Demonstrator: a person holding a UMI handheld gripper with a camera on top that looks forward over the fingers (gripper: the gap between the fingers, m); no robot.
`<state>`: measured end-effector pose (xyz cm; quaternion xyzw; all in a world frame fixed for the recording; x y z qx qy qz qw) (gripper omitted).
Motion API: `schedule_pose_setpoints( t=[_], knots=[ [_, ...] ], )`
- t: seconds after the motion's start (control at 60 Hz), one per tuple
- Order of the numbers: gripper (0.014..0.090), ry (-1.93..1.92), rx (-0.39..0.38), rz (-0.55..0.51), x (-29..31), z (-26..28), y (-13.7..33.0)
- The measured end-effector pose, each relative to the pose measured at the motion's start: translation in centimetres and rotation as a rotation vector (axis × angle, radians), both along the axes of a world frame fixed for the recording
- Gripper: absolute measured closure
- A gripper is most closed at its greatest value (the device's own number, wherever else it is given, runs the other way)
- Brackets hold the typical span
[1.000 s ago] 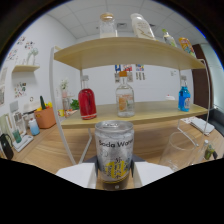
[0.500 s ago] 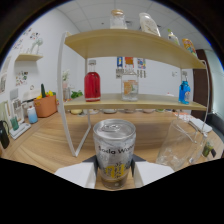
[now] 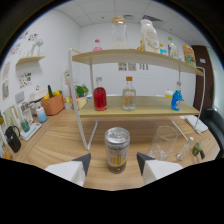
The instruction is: Make me a cup of Mojito.
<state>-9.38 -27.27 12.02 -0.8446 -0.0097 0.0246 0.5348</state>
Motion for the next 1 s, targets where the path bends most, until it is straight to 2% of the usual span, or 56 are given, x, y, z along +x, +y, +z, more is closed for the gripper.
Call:
schedule_pose_setpoints(
  t=[0.433, 0.683, 1.0],
  knots=[
    [0.0187, -0.041, -0.077, -0.047, 8.4, 1.7, -8.6],
    [0.0191, -0.05, -0.123, -0.064, 11.7, 0.7, -10.4],
    [0.0188, -0.07, -0.111, -0.06, 12.6, 1.0, -10.2]
  ],
)
